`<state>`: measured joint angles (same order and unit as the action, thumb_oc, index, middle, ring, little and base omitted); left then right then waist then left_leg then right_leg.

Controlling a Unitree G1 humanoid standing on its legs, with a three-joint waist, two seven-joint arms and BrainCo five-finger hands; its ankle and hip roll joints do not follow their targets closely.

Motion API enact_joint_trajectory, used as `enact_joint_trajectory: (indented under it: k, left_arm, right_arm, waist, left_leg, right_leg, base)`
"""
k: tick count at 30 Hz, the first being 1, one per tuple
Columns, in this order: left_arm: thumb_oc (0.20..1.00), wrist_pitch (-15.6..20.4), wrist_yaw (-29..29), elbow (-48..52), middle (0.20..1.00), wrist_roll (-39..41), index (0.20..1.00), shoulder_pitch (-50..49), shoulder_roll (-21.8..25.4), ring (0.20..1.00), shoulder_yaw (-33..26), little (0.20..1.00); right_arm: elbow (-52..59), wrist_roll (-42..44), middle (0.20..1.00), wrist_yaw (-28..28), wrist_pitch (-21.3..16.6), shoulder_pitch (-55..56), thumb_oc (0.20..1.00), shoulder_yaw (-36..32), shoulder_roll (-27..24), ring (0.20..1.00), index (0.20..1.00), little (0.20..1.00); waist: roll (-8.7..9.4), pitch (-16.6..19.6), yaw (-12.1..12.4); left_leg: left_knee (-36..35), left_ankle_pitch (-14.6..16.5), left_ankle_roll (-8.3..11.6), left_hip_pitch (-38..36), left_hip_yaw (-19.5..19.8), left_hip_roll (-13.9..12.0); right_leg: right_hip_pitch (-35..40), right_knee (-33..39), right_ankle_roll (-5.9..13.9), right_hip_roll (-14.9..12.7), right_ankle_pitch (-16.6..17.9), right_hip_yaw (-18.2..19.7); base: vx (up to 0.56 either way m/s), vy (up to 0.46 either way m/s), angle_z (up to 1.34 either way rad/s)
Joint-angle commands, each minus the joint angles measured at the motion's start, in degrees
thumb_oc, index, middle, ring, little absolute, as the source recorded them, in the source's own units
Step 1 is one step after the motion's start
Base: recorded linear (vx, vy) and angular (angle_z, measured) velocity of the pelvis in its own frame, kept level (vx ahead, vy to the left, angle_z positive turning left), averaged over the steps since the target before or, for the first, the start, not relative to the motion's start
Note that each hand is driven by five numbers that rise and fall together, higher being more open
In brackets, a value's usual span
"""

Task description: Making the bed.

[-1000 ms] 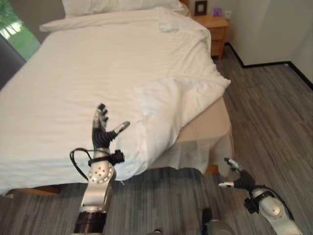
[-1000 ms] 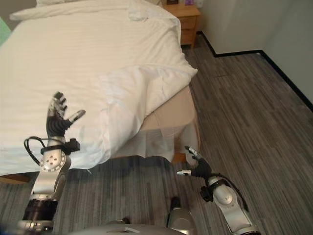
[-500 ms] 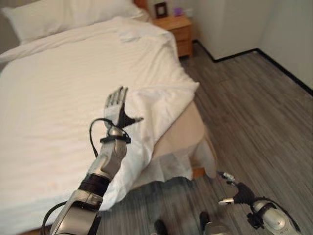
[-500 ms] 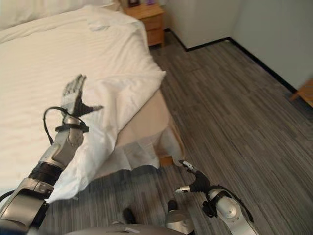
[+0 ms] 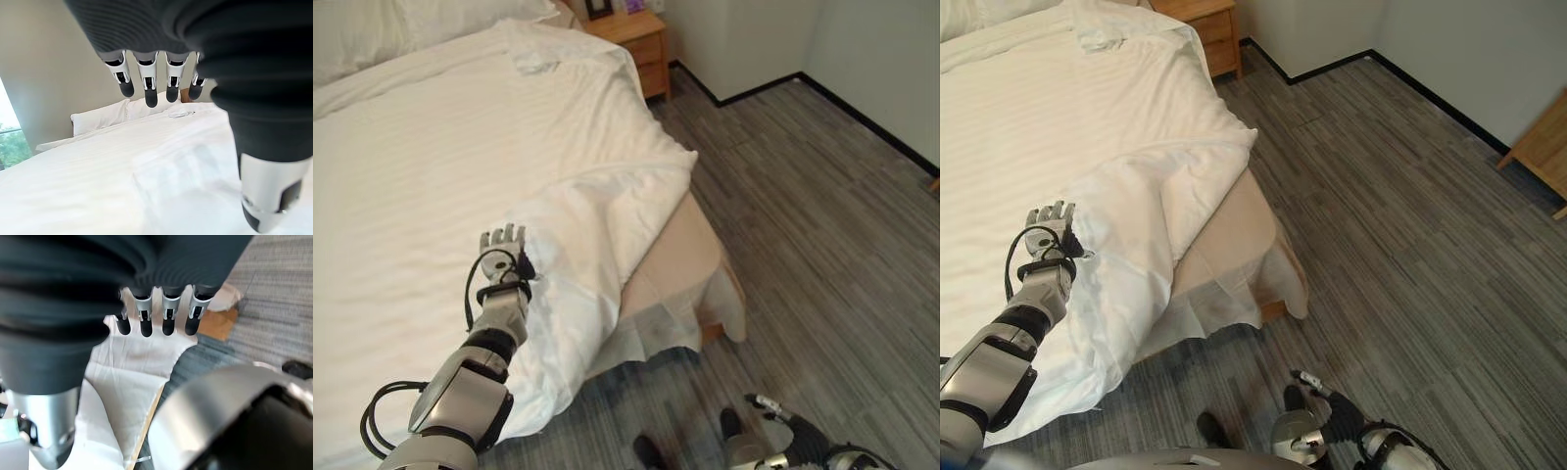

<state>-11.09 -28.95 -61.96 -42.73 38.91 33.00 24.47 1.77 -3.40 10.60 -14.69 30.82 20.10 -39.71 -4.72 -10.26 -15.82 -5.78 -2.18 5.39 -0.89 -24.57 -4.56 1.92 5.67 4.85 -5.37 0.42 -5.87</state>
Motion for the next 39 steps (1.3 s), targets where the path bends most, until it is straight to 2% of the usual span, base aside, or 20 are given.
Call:
enact_joint_trajectory:
  k: [1,7,8,9,11,13,17,18,19,20,21,22,24,27,28,29,30,33,34,39]
  left_arm:
    - [1.0,0.45,-2.79,-5.37,1.0,4.98,1.0,11.02,4.82,1.0,-0.38,1.0]
    - [1.0,1.09,-5.18,-6.0,1.0,8.85,1.0,15.21,7.26,1.0,0.42,1.0]
    - [1.0,1.04,-5.57,-6.44,1.0,9.03,1.0,16.79,8.99,1.0,1.08,1.0]
    - [1.0,1.08,-5.55,-6.48,1.0,9.04,1.0,16.87,9.02,1.0,1.17,1.0]
    - [1.0,1.09,-6.36,-6.76,1.0,10.98,1.0,20.62,12.48,1.0,2.14,1.0]
    - [1.0,1.38,-6.37,-7.6,1.0,11.6,1.0,21.63,13.01,1.0,2.62,1.0]
    - [1.0,1.85,-3.91,-11.47,1.0,13.58,1.0,22.29,15.0,1.0,3.2,1.0]
    - [1.0,1.77,-0.68,-15.63,1.0,14.35,1.0,20.03,13.79,1.0,2.2,1.0]
    - [0.922,1.93,-0.65,-15.82,0.922,14.33,0.922,20.01,13.77,0.922,2.09,0.922]
    - [0.404,3.5,1.3,-17.93,0.404,19.72,0.404,17.79,9.86,0.404,-1.52,0.404]
    - [0.2,4.86,1.53,-17.5,0.2,23.85,0.2,15.4,5.47,0.2,-5.1,0.2]
    - [0.2,4.84,1.46,-17.4,0.2,23.92,0.2,15.14,5.23,0.2,-5.25,0.2]
    - [0.2,6.96,1.81,-15.45,0.2,27.83,0.2,14.09,0.57,0.2,-6.95,0.2]
    - [0.2,8.16,1.93,-11.77,0.2,29.22,0.2,14.39,-4.51,0.2,-5.79,0.2]
    - [0.2,8.1,1.9,-11.71,0.2,29.25,0.2,14.36,-4.65,0.2,-5.77,0.2]
    - [0.2,10.3,1.38,-7.18,0.2,30.63,0.2,14.92,-8.31,0.2,-4.58,0.2]
    - [0.2,11.77,0.96,-1.79,0.2,31.24,0.2,14.99,-10.89,0.2,-2.94,0.2]
    - [0.2,12.78,0.72,2.93,0.2,30.95,0.2,14.63,-13.02,0.2,-1.49,0.2]
    - [0.2,14.39,1.37,8.95,0.2,31.88,0.2,13.35,-16.51,0.2,0.11,0.2]
    - [0.2,17.29,6.41,23.48,0.2,30.8,0.2,10.46,-23.32,0.2,7.3,0.2]
  right_arm:
    - [1.81,1.17,1.0,0.68,-3.43,0.37,1.0,2.15,-0.06,1.0,1.0,1.0]
    - [-0.63,1.21,1.0,0.21,-3.74,-1.47,1.0,4.15,-0.2,1.0,1.0,1.0]
    - [-1.59,1.04,1.0,-0.09,-3.78,-2.03,1.0,4.61,-0.32,1.0,1.0,1.0]
    - [-1.69,1.05,1.0,-0.11,-3.78,-2.13,1.0,4.68,-0.23,1.0,1.0,1.0]
    - [-3.15,1.79,1.0,-0.25,-3.72,-3.07,1.0,4.93,-0.3,1.0,1.0,1.0]
    - [-4.0,1.9,1.0,-0.32,-3.81,-3.65,1.0,5.31,-0.11,1.0,1.0,1.0]
    - [-6.84,2.44,1.0,-0.97,-3.4,-5.68,1.0,5.82,0.69,1.0,1.0,1.0]
    - [-7.25,2.66,1.0,-0.71,-2.98,-6.85,1.0,5.84,1.3,1.0,1.0,1.0]
    - [-7.33,2.69,1.0,-0.71,-2.99,-6.92,1.0,5.9,1.18,1.0,1.0,1.0]
    - [-6.27,2.9,1.0,-0.34,-1.96,-8.7,1.0,5.81,0.57,1.0,1.0,1.0]
    - [-2.29,4.95,1.0,1.13,-2.45,-6.17,1.0,4.29,-0.45,1.0,1.0,1.0]
    - [-1.98,5.08,1.0,1.25,-2.31,-5.78,1.0,4.0,-0.77,1.0,1.0,1.0]
    - [0.82,6.37,1.0,2.53,-2.42,-3.26,1.0,2.68,-2.41,1.0,1.0,1.0]
    - [1.74,6.91,1.0,3.1,-2.32,-0.97,1.0,1.11,-3.84,1.0,1.0,1.0]
    - [1.79,6.92,1.0,3.12,-2.32,-0.81,1.0,0.95,-3.87,1.0,1.0,1.0]
    - [0.93,6.62,1.0,2.98,-2.07,-0.62,1.0,1.07,-3.8,1.0,1.0,1.0]
    - [0.14,6.32,1.0,2.79,-1.91,-0.58,1.0,1.03,-3.53,1.0,1.0,1.0]
    - [-0.5,6.29,1.0,2.7,-1.72,-0.77,1.0,1.08,-3.14,1.0,1.0,1.0]
    - [-1.86,6.36,1.0,2.68,-1.35,-1.22,1.0,1.64,-2.63,1.0,1.0,1.0]
    - [-6.68,6.59,1.0,2.43,0.36,-3.29,1.0,2.92,-1.22,1.0,1.0,1.0]
  waist:
    - [2.32,2.47,0.57]
    - [2.68,2.46,0.44]
    - [2.75,2.24,0.28]
    - [2.55,2.67,0.4]
    - [2.43,1.65,0.63]
    - [2.43,1.62,0.48]
    - [2.13,0.98,0.24]
    - [2.23,0.8,0.47]
    - [2.07,1.0,0.32]
    - [2.25,0.99,0.85]
    - [2.36,0.92,0.72]
    - [2.14,0.98,0.75]
    - [2.29,1.42,0.66]
    - [1.94,2.7,0.38]
    - [1.88,2.6,0.43]
    - [1.9,3.59,0.14]
    - [2.25,3.77,-0.08]
    - [2.37,3.88,-0.11]
    - [2.62,4.35,-0.31]
    - [3.02,5.58,-0.97]
  left_leg:
    - [0.78,-3.28,5.24,-1.69,-2.18,-4.19]
    - [0.78,-4.21,5.46,3.39,-1.95,-5.0]
    - [0.78,-4.42,5.55,4.98,-2.04,-5.26]
    - [0.78,-3.08,6.0,4.64,-1.36,-5.12]
    - [0.78,-3.74,6.18,8.14,-0.9,-5.66]
    - [0.78,-3.93,6.26,9.32,-0.78,-5.65]
    - [0.78,-4.92,6.5,13.83,-0.46,-5.96]
    - [0.78,-5.06,6.4,14.82,-0.16,-5.88]
    - [0.78,-5.08,6.37,15.06,-0.09,-5.85]
    - [0.78,-4.88,6.26,15.05,0.19,-5.62]
    - [0.78,-4.58,6.17,14.35,0.41,-5.28]
    - [0.78,-4.54,6.17,14.25,0.41,-5.28]
    - [0.78,-4.04,6.15,13.09,0.5,-5.12]
    - [0.78,-3.31,6.1,11.12,0.61,-4.88]
    - [0.78,-3.28,6.1,10.97,0.64,-4.88]
    - [0.78,-2.94,5.94,9.49,0.78,-4.59]
    - [0.78,-3.95,5.26,8.3,0.23,-4.24]
    - [0.78,-3.65,5.09,6.95,0.41,-3.94]
    - [0.78,-3.18,4.89,5.09,0.46,-3.74]
    - [0.78,-2.09,4.28,0.36,0.5,-3.34]
  right_leg:
    - [-5.96,-0.67,6.13,-3.13,4.36,2.27]
    - [-11.91,-0.67,6.33,-2.92,5.76,2.79]
    - [-13.84,-0.67,6.48,-2.87,6.39,2.96]
    - [-13.53,-0.67,6.95,-3.0,5.24,3.24]
    - [-17.09,-0.67,7.3,-3.17,6.12,3.16]
    - [-18.32,-0.67,7.3,-3.06,6.45,3.2]
    - [-22.52,-0.67,7.53,-3.33,7.66,3.41]
    - [-23.13,-0.67,7.43,-3.51,7.73,3.45]
    - [-23.32,-0.67,7.44,-3.54,7.73,3.38]
    - [-23.04,-0.67,7.25,-3.67,7.35,3.21]
    - [-22.33,-0.67,7.04,-3.81,6.93,3.2]
    - [-22.22,-0.67,7.05,-3.81,6.9,3.19]
    - [-21.22,-0.67,6.75,-3.83,6.4,3.12]
    - [-19.05,-0.67,6.56,-3.98,5.75,2.67]
    - [-18.87,-0.67,6.57,-3.99,5.71,2.62]
    - [-17.18,-0.67,6.55,-4.13,5.4,2.09]
    - [-16.02,-0.67,6.12,-4.25,6.44,1.46]
    - [-14.61,-0.67,6.18,-4.38,6.22,1.26]
    - [-12.64,-0.67,6.22,-4.51,6.01,0.88]
    - [-8.09,-0.67,6.21,-4.58,5.52,0.97]
  base:
    - [0.01,-0.061,-0.03]
    - [-0.03,-0.021,-0.03]
    - [0.04,0.025,-0.07]
    - [0.06,0.025,-0.02]
    - [0.0,0.015,-0.02]
    - [-0.04,-0.004,-0.03]
    - [-0.05,0.01,0.02]
    - [-0.01,0.005,-0.06]
    - [0.0,0.008,-0.07]
    - [0.0,0.0,0.0]
    - [0.0,0.0,0.0]
    - [0.0,0.01,0.11]
    - [0.01,0.004,0.14]
    - [0.02,0.004,0.07]
    - [0.04,-0.017,0.11]
    - [-0.05,-0.039,0.19]
    - [-0.05,-0.039,0.22]
    - [-0.02,-0.019,0.09]
    - [0.02,-0.037,-0.07]
    - [0.0,-0.036,-0.07]
